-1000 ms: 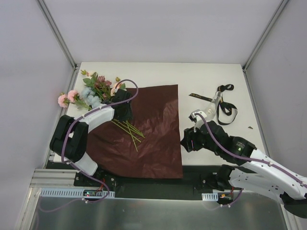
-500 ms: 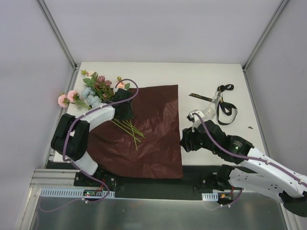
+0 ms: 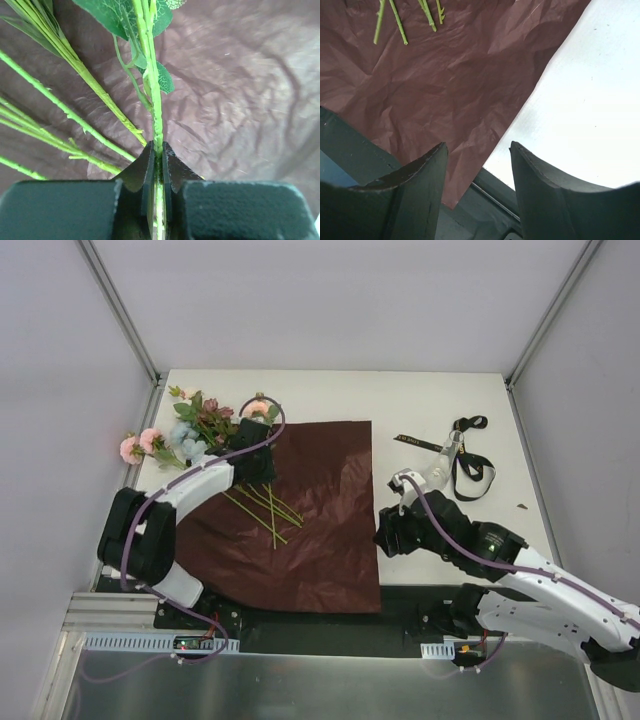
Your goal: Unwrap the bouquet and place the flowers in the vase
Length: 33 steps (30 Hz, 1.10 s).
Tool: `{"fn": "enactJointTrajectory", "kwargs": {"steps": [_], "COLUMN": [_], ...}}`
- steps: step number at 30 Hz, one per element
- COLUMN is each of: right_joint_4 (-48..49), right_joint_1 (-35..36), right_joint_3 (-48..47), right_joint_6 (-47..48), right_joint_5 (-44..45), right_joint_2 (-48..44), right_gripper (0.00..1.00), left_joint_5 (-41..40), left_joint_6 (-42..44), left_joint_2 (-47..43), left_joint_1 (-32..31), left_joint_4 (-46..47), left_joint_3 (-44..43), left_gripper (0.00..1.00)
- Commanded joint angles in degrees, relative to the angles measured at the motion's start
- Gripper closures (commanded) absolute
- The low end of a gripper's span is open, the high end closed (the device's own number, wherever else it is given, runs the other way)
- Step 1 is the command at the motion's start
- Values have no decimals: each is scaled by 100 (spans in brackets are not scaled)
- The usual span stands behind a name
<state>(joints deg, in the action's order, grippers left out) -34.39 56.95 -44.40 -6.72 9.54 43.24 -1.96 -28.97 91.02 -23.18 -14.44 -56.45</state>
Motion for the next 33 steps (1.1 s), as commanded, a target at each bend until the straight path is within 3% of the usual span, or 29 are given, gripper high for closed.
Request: {"fn": "enactJointTrajectory", "kwargs": {"steps": [1,8,13,18,24,33], "right_joint_4": [371,819,1144,1487,2304,2587], "right_joint_1": [9,-61,-412,-843,-835,-817], "right_joint_3": [-156,-779,-1543,-2037,-1888,-1589], "right_joint_6": [-13,-215,-409,-550,-857,-1024], "right_joint_5": [-172,-505,-1093,-1973,-2307,-1904], "right_joint_2": [175,711,1272,1661,1661,1249], "right_gripper": [44,36,19,2,1,18], "left_joint_5": [64,1213,2618,3578,3492,3737], "left_joint_6": [137,497,419,163,252,199], "left_joint_2": [-1110,-2421,-3694,-4268,-4409,-4181], "left_joint_1": [15,15,6,-387,-1258,-1602], "left_joint_4": [-86,396,1381,2261,2497,3034], "left_joint_3": [-148,230,827,1074,1162,1435], "left_gripper": [100,100,100,100,100,100]}}
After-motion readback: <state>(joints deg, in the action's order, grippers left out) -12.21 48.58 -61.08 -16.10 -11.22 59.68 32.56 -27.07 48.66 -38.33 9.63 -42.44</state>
